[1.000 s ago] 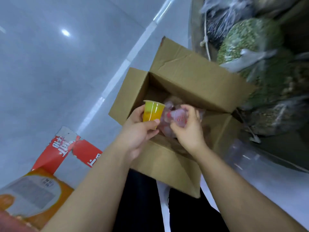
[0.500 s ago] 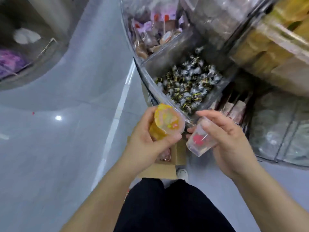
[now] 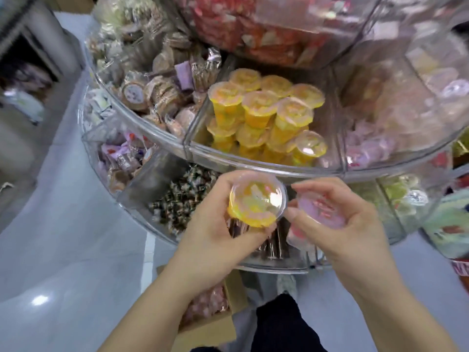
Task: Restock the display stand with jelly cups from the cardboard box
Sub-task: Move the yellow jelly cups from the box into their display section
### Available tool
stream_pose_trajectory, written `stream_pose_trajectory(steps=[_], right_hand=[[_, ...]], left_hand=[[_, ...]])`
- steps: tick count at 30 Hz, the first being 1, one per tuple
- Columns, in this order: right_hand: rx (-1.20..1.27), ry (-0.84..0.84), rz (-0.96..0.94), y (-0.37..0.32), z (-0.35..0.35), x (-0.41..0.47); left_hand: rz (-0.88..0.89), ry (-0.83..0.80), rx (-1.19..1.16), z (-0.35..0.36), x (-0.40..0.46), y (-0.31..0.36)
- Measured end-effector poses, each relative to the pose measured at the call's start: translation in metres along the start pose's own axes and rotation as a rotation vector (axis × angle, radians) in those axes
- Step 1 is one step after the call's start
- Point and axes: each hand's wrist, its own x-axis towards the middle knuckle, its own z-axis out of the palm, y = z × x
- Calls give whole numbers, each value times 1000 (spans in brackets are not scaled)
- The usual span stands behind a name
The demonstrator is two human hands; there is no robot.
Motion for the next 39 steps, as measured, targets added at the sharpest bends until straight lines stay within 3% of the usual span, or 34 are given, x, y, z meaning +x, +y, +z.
stream_pose_trajectory(steps=[4, 8, 11, 18, 23, 32, 39], right_hand=[[-122, -155, -122, -2, -48, 44], [-185, -332, -203, -1, -101, 85], [-223, -417, -257, 7, -127, 114], [-491, -252, -411, 27, -128, 152], [-624, -296, -414, 36, -122, 166], [-499, -353, -456, 47, -129, 177], [-562, -257, -490, 43, -119, 176]], left_hand=[[37, 225, 196, 44, 38, 11], [151, 282, 599, 84, 71, 17], [128, 297, 801, 115, 90, 20], [-109, 455, 1180, 145, 129, 17], [-204, 410, 1288, 143, 142, 9], [169, 430, 1104, 108, 125, 2], [155, 425, 1082, 106, 128, -1]])
